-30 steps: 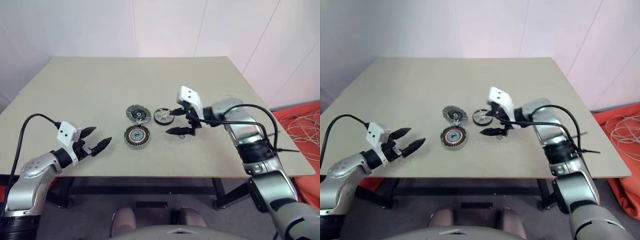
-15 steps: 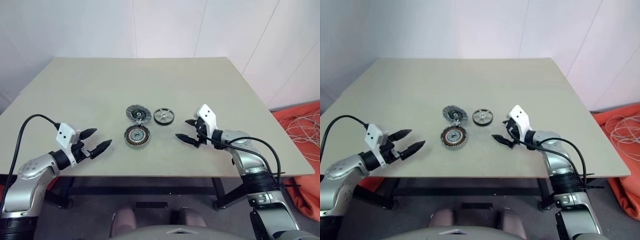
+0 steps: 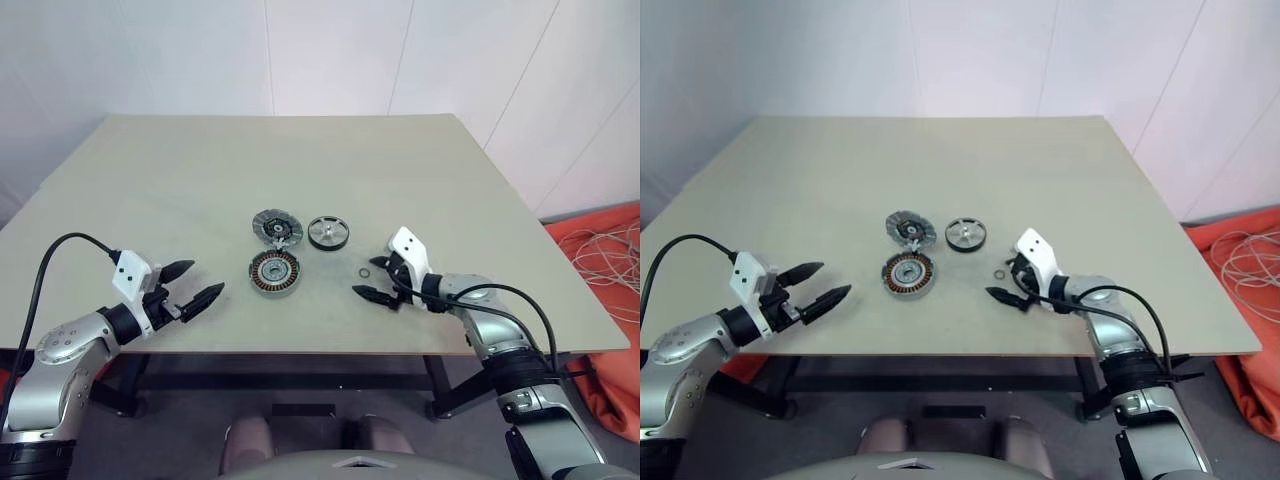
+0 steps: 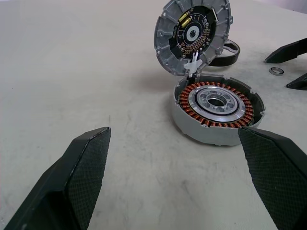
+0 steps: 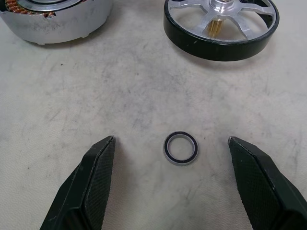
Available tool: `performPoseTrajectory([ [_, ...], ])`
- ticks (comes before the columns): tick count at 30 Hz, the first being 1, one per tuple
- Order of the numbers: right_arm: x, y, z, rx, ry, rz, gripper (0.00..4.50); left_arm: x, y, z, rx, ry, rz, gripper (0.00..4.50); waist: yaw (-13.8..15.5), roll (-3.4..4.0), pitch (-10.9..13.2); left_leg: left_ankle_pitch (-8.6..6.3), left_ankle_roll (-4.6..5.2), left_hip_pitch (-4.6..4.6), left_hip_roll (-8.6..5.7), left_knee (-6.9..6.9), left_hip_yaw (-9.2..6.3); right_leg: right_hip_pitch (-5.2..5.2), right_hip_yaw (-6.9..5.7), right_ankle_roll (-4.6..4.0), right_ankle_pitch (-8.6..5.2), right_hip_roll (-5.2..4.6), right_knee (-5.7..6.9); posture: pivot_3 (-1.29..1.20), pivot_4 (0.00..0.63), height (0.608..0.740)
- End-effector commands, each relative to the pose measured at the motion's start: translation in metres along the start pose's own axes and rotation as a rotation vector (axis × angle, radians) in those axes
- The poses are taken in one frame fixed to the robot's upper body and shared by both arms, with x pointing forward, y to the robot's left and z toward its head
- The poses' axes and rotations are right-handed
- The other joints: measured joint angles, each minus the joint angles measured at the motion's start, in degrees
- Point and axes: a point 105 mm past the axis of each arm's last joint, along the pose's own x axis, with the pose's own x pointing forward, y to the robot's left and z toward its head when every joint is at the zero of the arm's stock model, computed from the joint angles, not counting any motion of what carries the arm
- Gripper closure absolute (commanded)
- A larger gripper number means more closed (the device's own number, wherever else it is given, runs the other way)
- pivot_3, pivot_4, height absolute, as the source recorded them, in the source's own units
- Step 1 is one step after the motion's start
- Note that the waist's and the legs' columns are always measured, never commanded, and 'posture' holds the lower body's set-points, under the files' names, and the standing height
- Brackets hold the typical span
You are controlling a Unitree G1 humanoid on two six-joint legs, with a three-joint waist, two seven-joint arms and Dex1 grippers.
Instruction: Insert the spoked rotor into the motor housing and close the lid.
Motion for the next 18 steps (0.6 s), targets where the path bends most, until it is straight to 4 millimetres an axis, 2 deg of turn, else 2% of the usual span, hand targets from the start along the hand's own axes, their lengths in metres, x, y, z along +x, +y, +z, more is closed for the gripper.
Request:
performPoseTrajectory([
  [1, 0.002, -0.001, 0.003, -0.013, -0.006, 0.002, 0.64, 0.000, 0.000, 0.015, 0.044, -0.045, 0.000, 0.00, -0.02, -0.01, -0.01, 0.00, 0.00, 0.01, 0.00, 0.00, 0.00, 0.00, 0.00, 0.00, 0.00, 0.00, 0.00, 0.00, 0.000, 0.740],
  [5, 0.001, -0.002, -0.002, 0.002, 0.016, -0.004, 1.74, 0.001, -0.001, 0.016, 0.044, -0.047, -0.003, 0.00, -0.01, -0.02, -0.03, 0.00, 0.00, 0.02, -0.01, 0.00, 0.00, 0.03, 0.00, 0.00, 0.00, 0.00, 0.00, 0.00, 0.000, 0.740],
  [10, -0.001, -0.006, -0.001, -0.001, 0.021, -0.012, 3.45, 0.002, -0.001, 0.017, 0.047, -0.051, -0.002, 0.00, 0.01, -0.05, -0.06, 0.00, 0.00, 0.05, -0.01, 0.00, 0.00, 0.07, 0.00, 0.01, 0.00, 0.00, -0.04, 0.00, 0.000, 0.740],
  [12, -0.002, -0.007, 0.000, -0.004, 0.021, -0.013, 3.94, 0.002, -0.001, 0.018, 0.048, -0.051, -0.002, 0.00, 0.01, -0.05, -0.06, 0.00, 0.00, 0.05, -0.01, 0.00, 0.00, 0.08, 0.00, 0.01, 0.00, 0.00, -0.06, 0.00, 0.000, 0.740],
  [15, -0.003, -0.008, 0.011, -0.041, 0.010, -0.003, 3.93, 0.003, -0.001, 0.018, 0.048, -0.051, -0.002, 0.00, 0.02, -0.05, -0.06, 0.00, 0.00, 0.04, -0.02, 0.01, -0.01, 0.10, 0.00, 0.01, 0.00, -0.01, -0.08, 0.00, 0.000, 0.740],
  [18, 0.001, 0.004, 0.032, -0.103, -0.018, 0.070, 3.93, 0.003, -0.001, 0.017, 0.047, -0.051, -0.004, 0.00, 0.05, -0.04, -0.05, 0.00, 0.00, 0.02, -0.03, 0.01, -0.01, 0.09, 0.00, 0.01, 0.00, -0.01, -0.08, 0.00, 0.000, 0.740],
])
